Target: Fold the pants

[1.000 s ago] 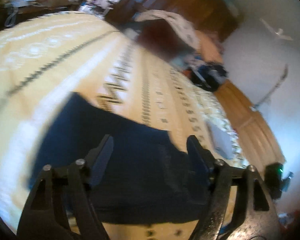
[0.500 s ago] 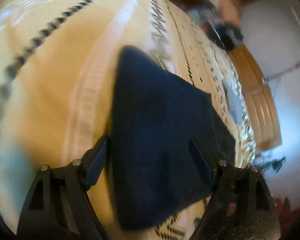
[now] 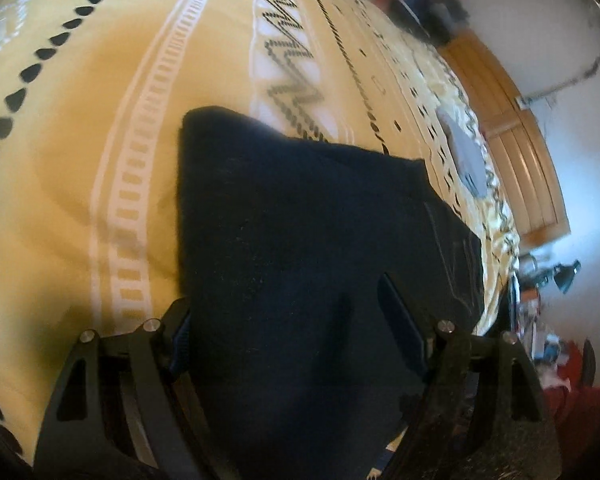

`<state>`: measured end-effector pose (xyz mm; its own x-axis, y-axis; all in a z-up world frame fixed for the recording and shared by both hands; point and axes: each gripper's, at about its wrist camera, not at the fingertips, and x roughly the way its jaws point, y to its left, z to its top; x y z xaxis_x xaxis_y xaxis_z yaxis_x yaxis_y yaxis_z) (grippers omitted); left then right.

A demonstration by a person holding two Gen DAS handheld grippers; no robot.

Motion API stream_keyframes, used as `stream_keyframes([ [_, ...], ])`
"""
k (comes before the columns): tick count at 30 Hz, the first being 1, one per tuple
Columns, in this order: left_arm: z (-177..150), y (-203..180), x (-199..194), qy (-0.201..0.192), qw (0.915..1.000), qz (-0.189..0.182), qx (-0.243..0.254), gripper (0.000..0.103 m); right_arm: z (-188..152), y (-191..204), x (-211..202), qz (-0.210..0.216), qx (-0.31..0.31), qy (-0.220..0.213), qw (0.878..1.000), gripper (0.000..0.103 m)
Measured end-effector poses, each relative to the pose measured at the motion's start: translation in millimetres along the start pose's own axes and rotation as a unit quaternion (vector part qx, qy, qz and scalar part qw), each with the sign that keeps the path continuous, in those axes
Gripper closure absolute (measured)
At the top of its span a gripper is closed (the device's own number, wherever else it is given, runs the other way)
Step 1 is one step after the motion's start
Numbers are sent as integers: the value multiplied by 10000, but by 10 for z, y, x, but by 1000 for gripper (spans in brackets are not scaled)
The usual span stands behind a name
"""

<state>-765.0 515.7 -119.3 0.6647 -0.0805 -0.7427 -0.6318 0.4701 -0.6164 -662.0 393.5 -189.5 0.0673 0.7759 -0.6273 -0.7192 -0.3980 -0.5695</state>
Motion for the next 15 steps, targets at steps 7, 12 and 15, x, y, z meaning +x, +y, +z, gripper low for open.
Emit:
stream_keyframes([
  [7, 115, -2, 71, -162, 9998, 86, 8, 22, 302, 2, 254, 93, 341, 36, 9994, 58],
  [12, 145, -3, 62, -195, 9998, 86, -24, 22, 351, -1, 298, 69, 437, 84, 9990, 69],
  [15, 207, 12, 77, -232, 9997, 85, -36, 33, 384, 20, 346, 143, 475, 132, 9987, 71],
])
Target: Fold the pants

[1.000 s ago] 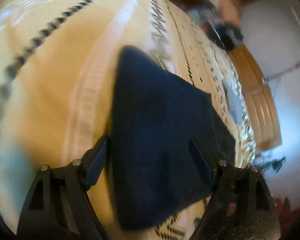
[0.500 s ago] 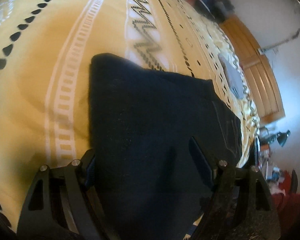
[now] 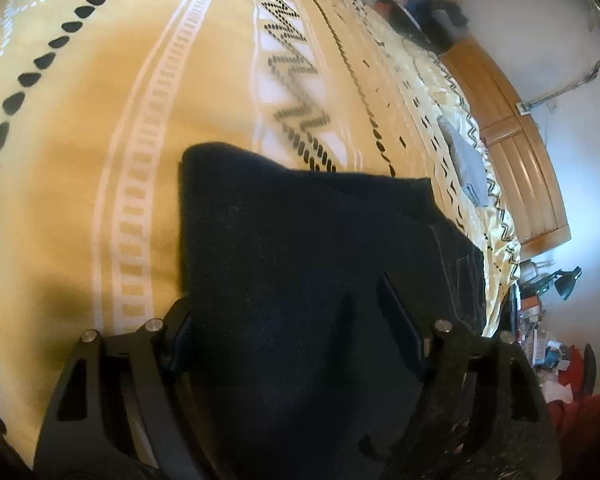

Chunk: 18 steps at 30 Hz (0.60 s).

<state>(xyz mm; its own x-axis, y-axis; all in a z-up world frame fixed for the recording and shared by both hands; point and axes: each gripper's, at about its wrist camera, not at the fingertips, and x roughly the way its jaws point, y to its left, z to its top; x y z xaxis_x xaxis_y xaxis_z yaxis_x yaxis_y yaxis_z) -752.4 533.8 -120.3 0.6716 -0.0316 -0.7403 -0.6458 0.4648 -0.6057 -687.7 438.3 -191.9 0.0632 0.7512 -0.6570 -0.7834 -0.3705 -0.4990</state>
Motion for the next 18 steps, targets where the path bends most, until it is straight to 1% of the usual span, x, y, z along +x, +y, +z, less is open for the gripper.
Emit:
stream_keyframes([
  [1, 9, -1, -12, -42, 9998, 170, 25, 72, 24, 29, -21, 91, 63, -8, 9999, 77],
  [2, 16, 9, -19, -41, 9997, 221, -3, 85, 34, -36, -41, 225, 238, -26, 9995, 83],
  [3, 10, 8, -50, -108, 9998, 174, -87, 87, 26, -100, -79, 296, 360, -69, 9989, 87],
  [5, 4, -147, -144, -276, 9995, 138, -10, 90, -3, -310, -290, 407, 820, -316, 9953, 91],
  [6, 12, -301, -207, -373, 9992, 29, 126, 91, -37, -484, -459, 497, 1195, -488, 9904, 91],
  [7, 35, -485, -265, -458, 9985, -150, 245, 91, -68, -579, -561, 539, 1396, -573, 9871, 91],
  [8, 61, -619, -296, -523, 9978, -232, 340, 91, -133, -729, -690, 557, 1660, -693, 9821, 91],
  [9, 106, -867, -328, -609, 9963, -355, 495, 91, -251, -950, -839, 685, 2075, -829, 9723, 91],
  [10, 147, -1054, -322, -652, 9951, -417, 614, 91, -335, -1080, -907, 771, 2323, -885, 9655, 91],
  [13, 240, -1687, -190, -676, 9898, -633, 1080, 91, -752, -1626, -1247, 935, 3173, -1211, 9359, 91],
  [14, 266, -2011, -59, -627, 9867, -744, 1305, 91, -964, -1832, -1394, 1011, 3557, -1307, 9198, 91],
  [15, 285, -2211, 48, -578, 9842, -796, 1474, 91, -1189, -2009, -1521, 1080, 3913, -1386, 9033, 91],
  [16, 291, -2491, 225, -499, 9804, -853, 1705, 91, -1332, -2126, -1587, 1085, 4111, -1419, 8939, 91],
  [18, 275, -2850, 567, -307, 9746, -1017, 1969, 91, -1764, -2368, -1787, 1184, 4732, -1490, 8602, 91],
])
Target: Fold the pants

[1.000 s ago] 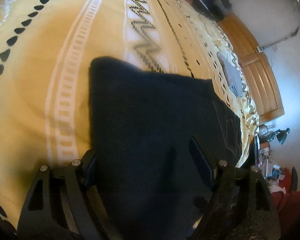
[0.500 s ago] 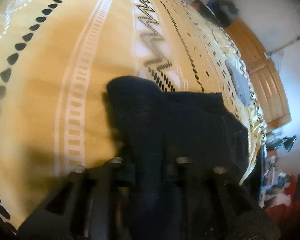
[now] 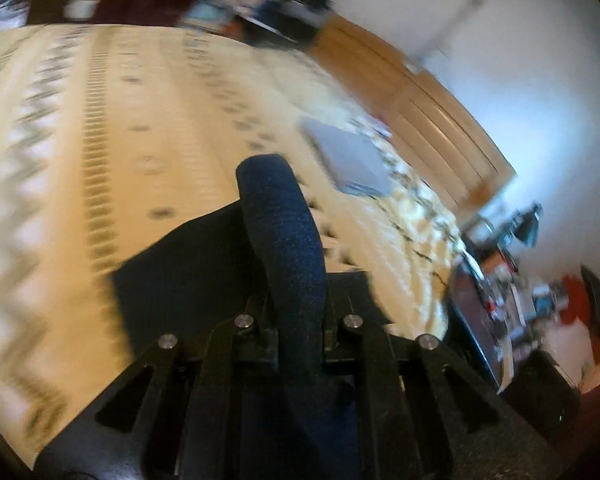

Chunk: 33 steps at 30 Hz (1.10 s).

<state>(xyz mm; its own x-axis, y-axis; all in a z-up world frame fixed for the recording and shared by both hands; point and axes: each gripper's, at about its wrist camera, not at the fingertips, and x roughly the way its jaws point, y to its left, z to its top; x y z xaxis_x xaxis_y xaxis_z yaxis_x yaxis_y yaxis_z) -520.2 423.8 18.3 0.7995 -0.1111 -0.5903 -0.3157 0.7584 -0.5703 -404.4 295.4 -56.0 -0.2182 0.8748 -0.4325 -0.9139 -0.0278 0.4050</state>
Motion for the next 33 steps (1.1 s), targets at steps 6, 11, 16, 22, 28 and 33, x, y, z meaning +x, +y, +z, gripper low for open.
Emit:
stream_keyframes([
  [6, -202, -648, 1412, 769, 9962, -202, 346, 91, -430, -1427, -832, 35, 2172, -273, 9757, 91],
  [11, -608, -758, 2097, 1204, 9917, 224, 395, 90, -1062, -2193, -1048, 145, 3475, -122, 9375, 89],
  [16, -706, -849, 2207, 1013, 9927, 545, 371, 79, -1241, -2320, -1206, 286, 3581, 137, 9331, 74],
  [22, -680, -1019, 2325, 496, 9982, 303, 155, 23, -1104, -2261, -1567, 445, 3358, -5, 9409, 46],
  [28, -687, -1002, 2334, 312, 9986, 66, -432, 16, -1106, -2297, -1547, 116, 3284, 223, 9442, 44],
  [33, -637, -967, 2134, 138, 9980, -26, -615, 17, -1013, -2424, -1593, -97, 3210, 259, 9467, 79],
])
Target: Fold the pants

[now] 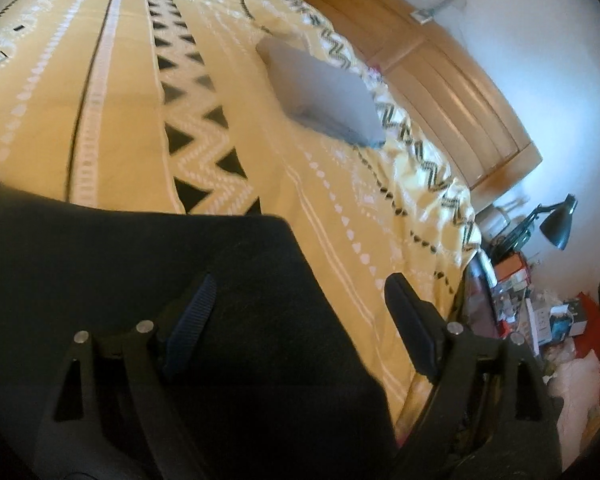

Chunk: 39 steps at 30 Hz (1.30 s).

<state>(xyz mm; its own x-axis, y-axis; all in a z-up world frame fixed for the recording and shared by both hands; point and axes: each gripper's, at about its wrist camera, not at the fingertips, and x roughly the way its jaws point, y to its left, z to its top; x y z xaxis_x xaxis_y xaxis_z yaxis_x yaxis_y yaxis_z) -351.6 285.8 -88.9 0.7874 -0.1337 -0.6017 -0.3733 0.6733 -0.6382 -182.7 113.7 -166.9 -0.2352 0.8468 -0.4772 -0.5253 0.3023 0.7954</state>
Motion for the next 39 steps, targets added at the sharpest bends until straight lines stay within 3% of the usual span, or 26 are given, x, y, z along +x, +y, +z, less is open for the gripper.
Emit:
stream_keyframes([
  [4, 15, 48, -161, -179, 9998, 40, 42, 16, -22, -86, -89, 37, 22, -222, 9997, 82],
  [8, -57, 229, -164, 32, 9995, 294, -87, 16, -126, -578, 61, -66, 746, -48, 9972, 84],
  [10, -124, 338, -262, 130, 9990, 369, -212, 17, -190, -633, 23, -120, 768, -61, 9970, 84],
  [13, -232, 485, -649, -60, 9985, 460, -278, 17, -234, -517, -66, -231, 503, -12, 9985, 83],
  [15, -274, 577, -959, -294, 9971, 655, -264, 17, -218, -358, -163, -461, 117, 205, 9987, 70],
  [16, -283, 607, -1059, -376, 9963, 732, -227, 16, -182, -192, -307, -816, -374, 84, 9959, 66],
  [18, -290, 687, -1263, -444, 9944, 956, -65, 16, -94, 55, -518, -1129, -1020, -229, 9881, 62],
  [21, -265, 900, -1117, 197, 9970, 743, 18, 18, 203, 282, -413, -624, -1589, -281, 9849, 62],
  [22, -265, 1035, -1014, 397, 9969, 670, -58, 18, 351, 322, -188, -300, -1894, -96, 9814, 62],
  [24, -270, 1278, -894, 568, 9964, 595, -226, 29, 542, 186, 235, -115, -1936, 441, 9800, 62],
  [25, -265, 1380, -898, 518, 9966, 534, -352, 39, 587, 61, 429, -224, -1911, 712, 9787, 63],
  [26, -256, 1506, -939, 432, 9968, 304, -604, 46, 593, -57, 563, -307, -1907, 928, 9768, 71],
  [27, -261, 1566, -989, 375, 9963, 241, -732, 48, 578, -185, 656, -393, -1968, 1051, 9740, 80],
  [28, -272, 1609, -1056, 310, 9960, 287, -792, 49, 567, -252, 635, -397, -2044, 1014, 9728, 99],
  [30, -310, 1671, -1196, 215, 9955, 407, -832, 49, 605, -329, 517, -375, -1830, 1078, 9765, 103],
  [31, -342, 1692, -1257, 213, 9952, 433, -846, 49, 595, -289, 368, -490, -1823, 964, 9773, 101],
  [32, -380, 1698, -1308, 226, 9951, 417, -865, 47, 601, -249, 298, -542, -1863, 887, 9770, 90],
  [33, -416, 1681, -1359, 234, 9950, 409, -875, 46, 574, -200, 186, -515, -1844, 835, 9779, 85],
  [35, -529, 1576, -1464, 172, 9967, 117, -785, 40, 479, -104, 30, -280, -1741, 756, 9814, 61],
  [37, -663, 1510, -1465, 267, 9973, -69, -673, 40, 331, 54, -61, 7, -1744, 880, 9807, 59],
  [39, -852, 1521, -1428, 484, 9973, 99, -551, 40, 95, 84, 34, 2, -1752, 1252, 9765, 59],
])
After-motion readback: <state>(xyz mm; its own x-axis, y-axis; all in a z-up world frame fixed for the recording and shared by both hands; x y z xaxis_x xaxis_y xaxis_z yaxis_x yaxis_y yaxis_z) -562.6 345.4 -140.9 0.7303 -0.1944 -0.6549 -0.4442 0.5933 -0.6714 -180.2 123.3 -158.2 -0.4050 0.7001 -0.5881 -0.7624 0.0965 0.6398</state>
